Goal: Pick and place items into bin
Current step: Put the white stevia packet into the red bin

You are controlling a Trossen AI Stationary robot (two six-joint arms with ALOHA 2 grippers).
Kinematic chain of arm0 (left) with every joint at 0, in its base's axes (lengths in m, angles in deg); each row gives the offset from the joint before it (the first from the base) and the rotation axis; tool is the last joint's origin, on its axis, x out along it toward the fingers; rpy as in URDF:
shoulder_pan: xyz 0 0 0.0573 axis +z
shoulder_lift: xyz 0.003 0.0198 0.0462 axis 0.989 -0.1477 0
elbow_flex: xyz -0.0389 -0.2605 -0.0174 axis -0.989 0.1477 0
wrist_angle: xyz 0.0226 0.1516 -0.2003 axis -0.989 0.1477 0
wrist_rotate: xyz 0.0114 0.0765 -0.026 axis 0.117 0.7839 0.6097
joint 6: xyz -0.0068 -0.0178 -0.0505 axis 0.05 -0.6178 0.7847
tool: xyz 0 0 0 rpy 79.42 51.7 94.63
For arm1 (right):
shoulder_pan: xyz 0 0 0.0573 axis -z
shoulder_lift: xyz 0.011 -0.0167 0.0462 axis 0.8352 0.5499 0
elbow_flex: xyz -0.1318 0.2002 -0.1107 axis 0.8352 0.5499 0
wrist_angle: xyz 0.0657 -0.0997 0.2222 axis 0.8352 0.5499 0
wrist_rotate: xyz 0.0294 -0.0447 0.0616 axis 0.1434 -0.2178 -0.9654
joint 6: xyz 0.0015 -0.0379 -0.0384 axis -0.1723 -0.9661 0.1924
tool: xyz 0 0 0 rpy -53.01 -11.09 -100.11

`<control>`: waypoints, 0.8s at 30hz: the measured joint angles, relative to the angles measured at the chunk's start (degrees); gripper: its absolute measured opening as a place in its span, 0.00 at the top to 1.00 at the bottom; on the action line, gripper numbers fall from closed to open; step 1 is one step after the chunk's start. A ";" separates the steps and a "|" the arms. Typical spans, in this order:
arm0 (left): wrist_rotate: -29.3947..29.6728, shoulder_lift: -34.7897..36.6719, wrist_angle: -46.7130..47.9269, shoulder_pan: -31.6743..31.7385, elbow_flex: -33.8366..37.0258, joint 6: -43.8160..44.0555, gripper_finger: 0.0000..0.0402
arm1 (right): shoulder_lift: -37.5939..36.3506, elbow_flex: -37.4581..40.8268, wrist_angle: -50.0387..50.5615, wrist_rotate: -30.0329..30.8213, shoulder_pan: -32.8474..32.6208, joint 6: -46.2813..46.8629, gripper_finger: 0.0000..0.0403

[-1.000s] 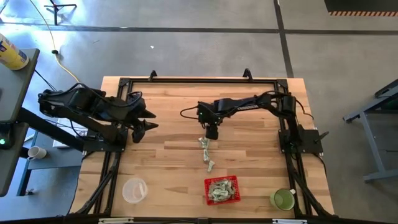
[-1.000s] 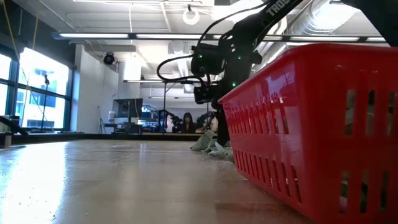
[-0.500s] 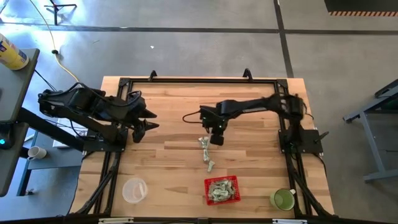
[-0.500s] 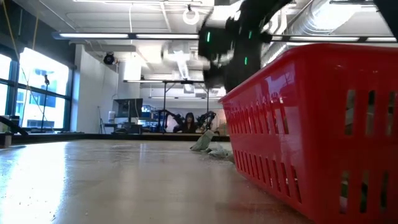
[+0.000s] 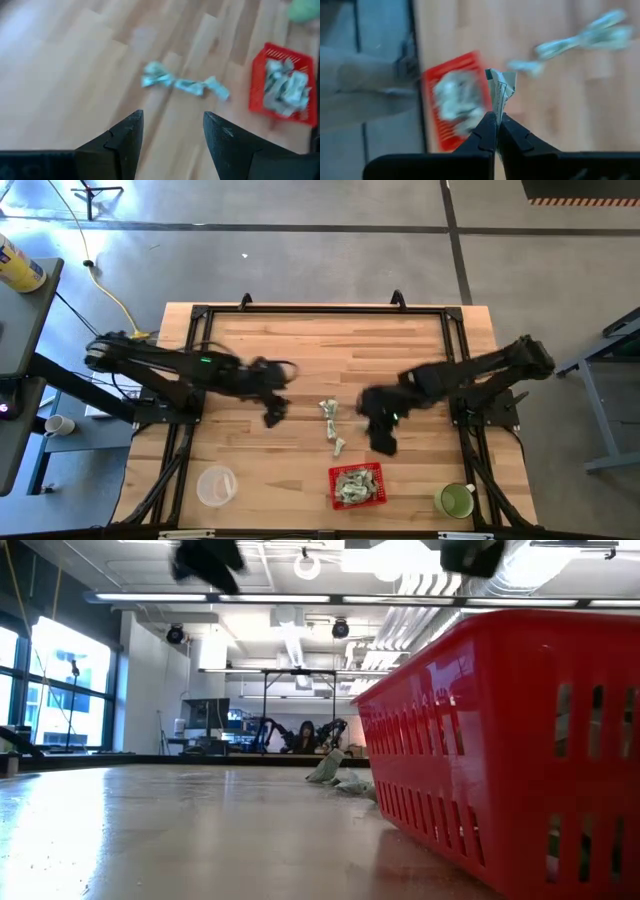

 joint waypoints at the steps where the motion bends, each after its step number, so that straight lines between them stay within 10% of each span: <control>1: -2.88 -2.10 -4.36 1.17 1.46 0.02 0.41 | 0.27 0.00 -0.44 -0.41 -2.13 1.52 0.99; 12: -14.08 -20.31 -17.07 11.22 3.19 -1.26 0.41 | 7.51 0.00 -2.73 9.39 -17.14 17.53 0.84; 24: -17.16 -23.10 -24.11 12.62 3.04 -1.13 0.41 | 10.53 -0.04 -1.22 14.34 -24.66 27.12 0.65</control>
